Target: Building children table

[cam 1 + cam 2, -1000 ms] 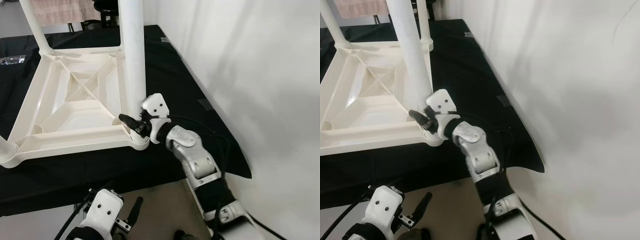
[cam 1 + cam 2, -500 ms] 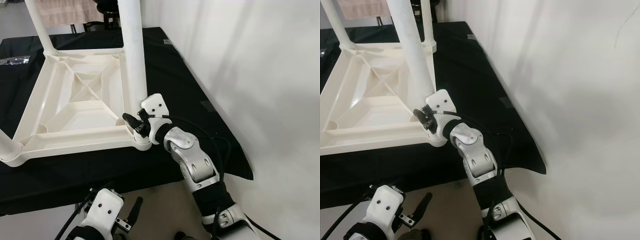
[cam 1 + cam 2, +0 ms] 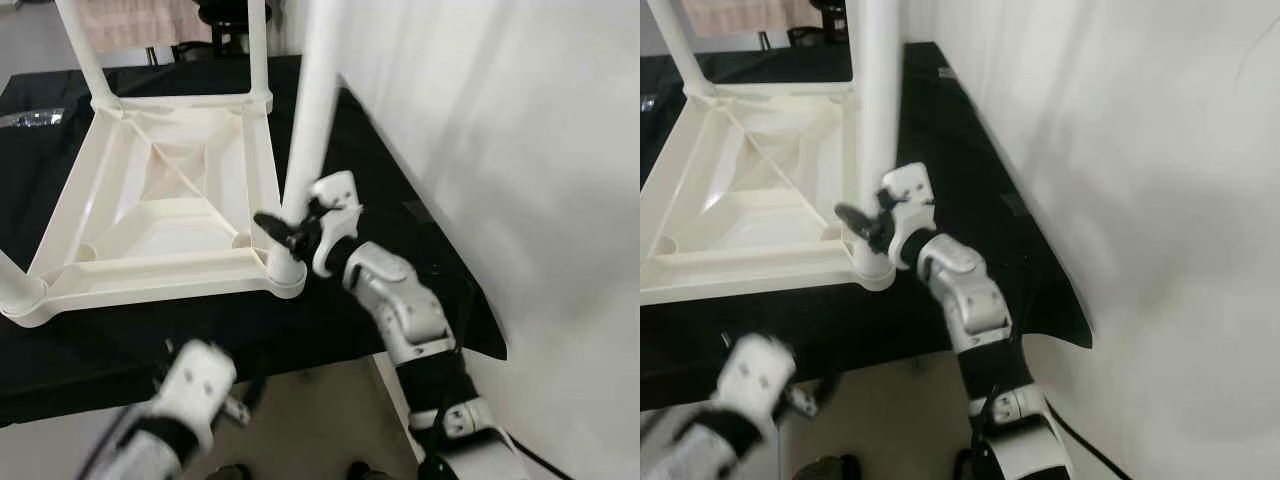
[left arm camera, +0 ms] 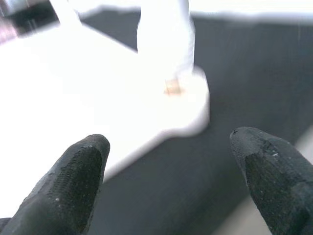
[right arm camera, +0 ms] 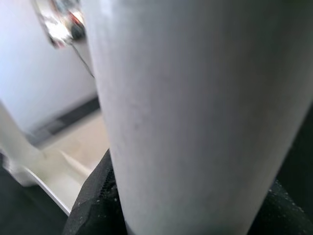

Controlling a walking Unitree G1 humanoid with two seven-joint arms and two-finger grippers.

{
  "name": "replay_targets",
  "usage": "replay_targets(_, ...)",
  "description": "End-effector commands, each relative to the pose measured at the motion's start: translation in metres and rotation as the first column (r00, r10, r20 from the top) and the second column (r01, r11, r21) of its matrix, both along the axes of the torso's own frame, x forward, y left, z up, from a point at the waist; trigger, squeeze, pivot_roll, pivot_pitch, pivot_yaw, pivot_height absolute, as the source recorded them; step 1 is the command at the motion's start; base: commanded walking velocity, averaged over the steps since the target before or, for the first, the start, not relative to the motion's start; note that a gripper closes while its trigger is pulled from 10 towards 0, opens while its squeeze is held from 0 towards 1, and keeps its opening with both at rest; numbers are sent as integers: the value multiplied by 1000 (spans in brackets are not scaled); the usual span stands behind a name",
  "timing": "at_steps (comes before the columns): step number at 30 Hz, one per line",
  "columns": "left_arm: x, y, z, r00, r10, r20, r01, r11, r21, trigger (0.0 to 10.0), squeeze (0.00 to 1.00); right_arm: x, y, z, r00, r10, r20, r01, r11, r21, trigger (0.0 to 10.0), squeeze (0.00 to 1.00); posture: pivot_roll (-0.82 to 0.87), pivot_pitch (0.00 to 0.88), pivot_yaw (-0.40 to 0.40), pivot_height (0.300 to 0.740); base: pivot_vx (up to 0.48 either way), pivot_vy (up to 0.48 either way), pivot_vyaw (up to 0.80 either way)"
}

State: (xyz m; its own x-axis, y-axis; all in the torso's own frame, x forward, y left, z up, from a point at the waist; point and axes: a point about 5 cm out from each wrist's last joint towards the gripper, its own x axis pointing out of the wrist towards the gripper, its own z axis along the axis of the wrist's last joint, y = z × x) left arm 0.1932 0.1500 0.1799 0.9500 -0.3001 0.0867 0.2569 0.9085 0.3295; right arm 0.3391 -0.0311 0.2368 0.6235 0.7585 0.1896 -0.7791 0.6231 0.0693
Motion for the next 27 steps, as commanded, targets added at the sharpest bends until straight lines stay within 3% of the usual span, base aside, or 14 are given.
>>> replay_targets(1, 3, 0, 7, 1000, -20, 5, 20, 1000, -6, 10000, 0, 0, -3, 11, 999, 10, 36, -12, 999, 45, 10000, 0, 85, 93, -64, 740, 0, 0, 0)
replay_targets(7, 16, -4, 33, 992, -44, 114, 45, 999, -1, 10000, 0, 3, -5, 13, 999, -8, 54, 6, 999, 40, 10000, 0, 76, 58, -64, 740, 0, 0, 0)
replay_targets(8, 24, -8, 50, 982, -62, 180, 66, 998, -17, 10000, 0, 3, -2, 6, 994, -26, 108, 34, 996, -77, 10000, 0, 72, 45, -62, 740, 0, 0, 0)
replay_targets(9, 24, -8, 50, 982, -62, 180, 66, 998, -17, 10000, 0, 3, -2, 6, 994, -26, 108, 34, 996, -77, 10000, 0, 72, 45, -62, 740, 0, 0, 0)
replay_targets(11, 37, -14, 82, 949, -98, 300, 112, 993, -30, 10000, 0, 3, 4, -14, 976, -30, 216, 100, 942, -320, 10000, 0, 60, 3, -59, 740, 0, 0, 0)
replay_targets(12, 37, -14, 82, 949, -98, 300, 112, 993, -30, 10000, 0, 3, 4, -14, 976, -30, 216, 100, 942, -320, 10000, 0, 60, 3, -59, 740, 0, 0, 0)
replay_targets(14, 46, -17, 108, 915, -113, 387, 144, 988, -51, 10000, 0, 6, 4, -29, 966, -39, 255, 151, 887, -437, 10000, 0, 56, 0, -56, 740, 0, 0, 0)
replay_targets(15, 46, -17, 108, 915, -113, 387, 144, 988, -51, 10000, 0, 6, 4, -29, 966, -39, 255, 151, 887, -437, 10000, 0, 56, 0, -56, 740, 0, 0, 0)
replay_targets(19, 57, -17, 143, 870, -100, 483, 146, 988, -58, 10000, 0, 6, 5, -40, 964, -8, 267, 145, 855, -499, 10000, 0, 52, 0, -50, 740, 0, 0, 0)
replay_targets(27, 67, -15, 153, 867, -58, 495, 117, 989, -90, 10000, 0, 2, 12, -41, 962, 17, 271, 124, 861, -493, 10000, 0, 42, 0, -39, 740, 0, 0, 0)
